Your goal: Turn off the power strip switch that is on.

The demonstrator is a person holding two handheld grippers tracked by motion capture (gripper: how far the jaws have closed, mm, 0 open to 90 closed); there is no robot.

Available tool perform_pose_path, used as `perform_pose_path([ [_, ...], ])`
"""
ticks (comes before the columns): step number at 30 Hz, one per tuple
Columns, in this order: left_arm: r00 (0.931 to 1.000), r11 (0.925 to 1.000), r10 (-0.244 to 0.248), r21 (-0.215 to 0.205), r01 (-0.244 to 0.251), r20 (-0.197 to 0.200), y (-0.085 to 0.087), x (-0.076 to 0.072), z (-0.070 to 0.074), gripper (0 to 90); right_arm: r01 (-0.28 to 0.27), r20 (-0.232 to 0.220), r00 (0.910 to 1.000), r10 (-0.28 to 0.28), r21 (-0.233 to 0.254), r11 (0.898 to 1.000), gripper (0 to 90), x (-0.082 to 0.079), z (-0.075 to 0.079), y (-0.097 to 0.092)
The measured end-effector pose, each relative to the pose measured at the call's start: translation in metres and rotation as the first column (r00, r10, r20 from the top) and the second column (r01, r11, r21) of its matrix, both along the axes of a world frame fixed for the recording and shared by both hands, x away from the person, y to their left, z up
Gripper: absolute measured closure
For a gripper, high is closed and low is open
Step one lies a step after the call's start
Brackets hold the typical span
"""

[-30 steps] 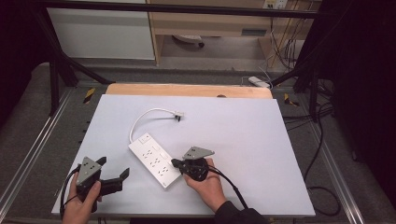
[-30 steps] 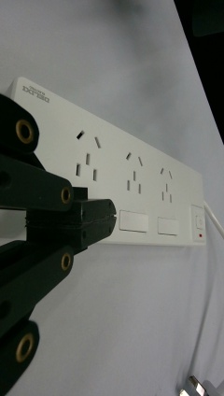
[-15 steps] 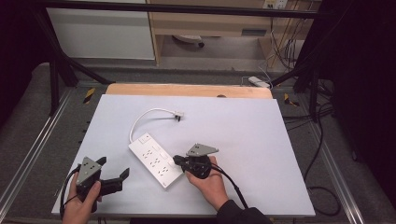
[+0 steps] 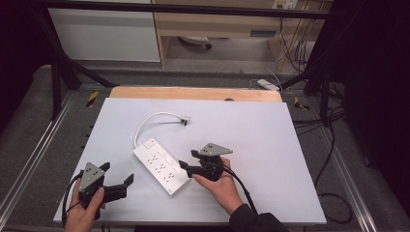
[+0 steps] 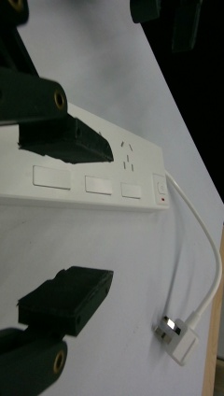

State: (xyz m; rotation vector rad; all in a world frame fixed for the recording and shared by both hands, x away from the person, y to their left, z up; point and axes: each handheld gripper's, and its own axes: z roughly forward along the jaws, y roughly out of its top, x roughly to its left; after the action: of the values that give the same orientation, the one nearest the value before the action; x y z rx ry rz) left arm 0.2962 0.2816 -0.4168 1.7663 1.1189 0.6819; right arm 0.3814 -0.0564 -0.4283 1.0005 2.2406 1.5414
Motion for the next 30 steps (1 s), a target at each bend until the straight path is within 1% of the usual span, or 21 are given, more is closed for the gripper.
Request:
perform_pose_path([
  [6,1.0,1.0,0.0,0.0,0.0,0.0,0.0,0.0,0.0,5.6,0.02,-0.005,0.9998,-0.02,-0.008,1.0,14.8,0.003,0.007,-0.003],
  [9,1.0,1.0,0.0,0.0,0.0,0.0,0.0,0.0,0.0,5.6,0.031,-0.006,0.9995,-0.031,-0.019,0.999,8.1,0.005,0.01,-0.005],
  [11,1.0,1.0,0.0,0.0,0.0,0.0,0.0,0.0,0.0,5.6,0.041,-0.005,0.9991,-0.041,-0.024,0.999,5.5,0.006,0.012,-0.007],
  [17,1.0,1.0,-0.001,0.0,0.001,0.0,0.0,0.0,0.0,5.6,0.054,0.015,0.9984,-0.054,-0.028,0.998,2.8,0.007,0.02,-0.015],
  [18,1.0,1.0,-0.001,0.0,0.001,0.0,0.0,0.0,0.0,5.6,0.055,0.019,0.9983,-0.055,-0.027,0.998,3.1,0.008,0.022,-0.017],
  [21,1.0,1.0,-0.001,-0.001,0.001,0.0,0.0,0.0,0.0,5.6,0.058,0.013,0.9983,-0.057,-0.013,0.998,3.3,0.009,0.026,-0.023],
  [23,1.0,1.0,-0.001,-0.001,0.001,0.0,0.0,0.0,0.0,5.6,0.063,0.02,0.9978,-0.063,-0.012,0.998,3.1,0.01,0.029,-0.028],
  [26,1.0,1.0,-0.001,-0.001,0.001,0.0,0.0,0.0,0.0,5.6,0.081,0.038,0.996,-0.081,-0.014,0.997,3.0,0.01,0.033,-0.035],
  [30,1.0,1.0,0.0,0.0,0.0,-0.001,0.0,0.0,0.0,5.6,0.118,0.07,0.9907,-0.117,-0.005,0.993,3.3,0.01,0.037,-0.045],
])
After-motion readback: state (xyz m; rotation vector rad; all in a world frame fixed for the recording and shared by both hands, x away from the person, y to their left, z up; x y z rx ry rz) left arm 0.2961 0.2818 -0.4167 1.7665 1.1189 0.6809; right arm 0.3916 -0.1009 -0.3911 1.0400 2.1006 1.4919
